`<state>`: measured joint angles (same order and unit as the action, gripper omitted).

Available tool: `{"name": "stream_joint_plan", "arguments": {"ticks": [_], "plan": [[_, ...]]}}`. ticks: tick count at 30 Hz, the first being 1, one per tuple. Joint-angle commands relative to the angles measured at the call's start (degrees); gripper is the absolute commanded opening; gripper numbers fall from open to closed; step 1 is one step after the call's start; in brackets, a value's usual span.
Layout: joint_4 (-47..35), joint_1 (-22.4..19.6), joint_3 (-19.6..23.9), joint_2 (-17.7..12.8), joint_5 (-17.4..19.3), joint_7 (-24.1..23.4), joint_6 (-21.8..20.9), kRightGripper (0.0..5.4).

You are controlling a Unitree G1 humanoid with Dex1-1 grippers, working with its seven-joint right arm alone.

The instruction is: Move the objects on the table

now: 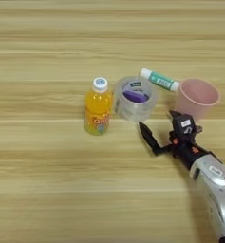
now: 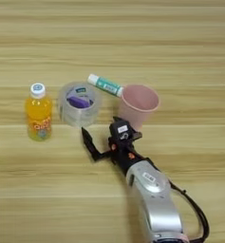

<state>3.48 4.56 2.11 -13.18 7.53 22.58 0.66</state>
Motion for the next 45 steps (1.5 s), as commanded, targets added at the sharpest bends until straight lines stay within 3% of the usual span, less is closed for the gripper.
{"name": "stream_joint_plan", "arguments": {"ticks": [1, 30, 45], "plan": [[-0.81, -4.02, 1.96, -0.96, -0.06, -1.82, -0.90, 5.37], [3.58, -7.01, 7.09, 0.01, -0.17, -9.66, -1.46, 5.37], [-7.94, -2.79, 3.19, 1.69, 3.24, -1.75, -5.24, 5.37]]}}
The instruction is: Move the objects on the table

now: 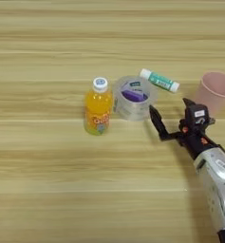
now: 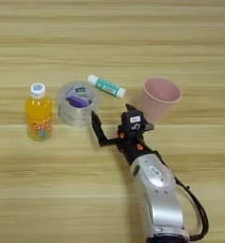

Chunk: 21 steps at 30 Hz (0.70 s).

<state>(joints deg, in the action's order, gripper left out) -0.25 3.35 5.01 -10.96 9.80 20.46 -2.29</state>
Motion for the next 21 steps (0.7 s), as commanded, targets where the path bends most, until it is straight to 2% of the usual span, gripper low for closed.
{"name": "stream_joint_plan", "arguments": {"ticks": [1, 6, 10, 15, 21], "plan": [[-4.85, -1.40, 0.23, -0.49, 1.22, 0.67, -2.35, 5.37], [-8.23, -0.31, -0.54, -0.50, 3.37, 3.54, -3.18, 5.37], [-11.68, 1.73, -3.12, -1.12, 5.43, 8.49, -3.47, 5.37], [-13.63, 3.85, -5.68, -2.42, 5.43, 13.31, -4.60, 5.37], [-13.45, 3.97, -7.50, -2.84, 4.98, 15.70, -4.74, 5.37]]}}
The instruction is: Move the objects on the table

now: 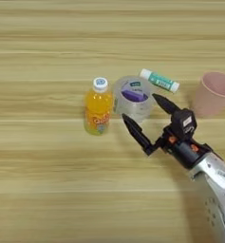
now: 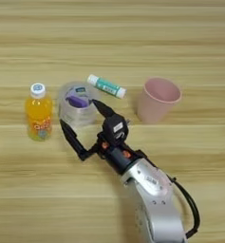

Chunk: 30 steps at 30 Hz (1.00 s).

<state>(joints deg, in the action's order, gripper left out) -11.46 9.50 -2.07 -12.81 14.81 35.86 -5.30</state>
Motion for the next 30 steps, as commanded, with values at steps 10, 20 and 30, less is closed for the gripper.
{"name": "stream_joint_plan", "arguments": {"ticks": [10, 20, 30], "plan": [[-1.10, -4.84, -4.76, -1.06, -5.01, 0.49, -1.53, 5.37], [0.08, -6.60, -7.49, -1.06, -6.82, 1.15, -1.26, 5.37], [1.75, -9.50, -11.38, 0.36, -10.28, 0.52, -1.54, 5.37]]}}
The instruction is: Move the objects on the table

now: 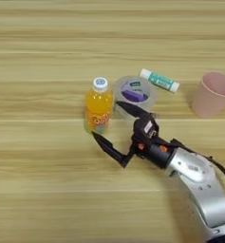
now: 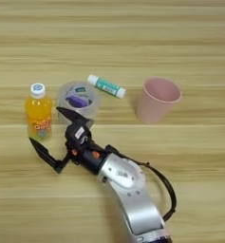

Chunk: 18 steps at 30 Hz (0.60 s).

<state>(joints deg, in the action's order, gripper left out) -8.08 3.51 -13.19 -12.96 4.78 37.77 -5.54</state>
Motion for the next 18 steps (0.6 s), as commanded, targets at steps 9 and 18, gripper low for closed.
{"name": "stream_joint_plan", "arguments": {"ticks": [9, 18], "plan": [[1.74, -6.01, -0.85, 1.91, -0.70, -2.03, -1.02, 5.37], [3.23, -6.77, 1.27, 2.21, -0.29, -3.41, -1.34, 5.37]]}}
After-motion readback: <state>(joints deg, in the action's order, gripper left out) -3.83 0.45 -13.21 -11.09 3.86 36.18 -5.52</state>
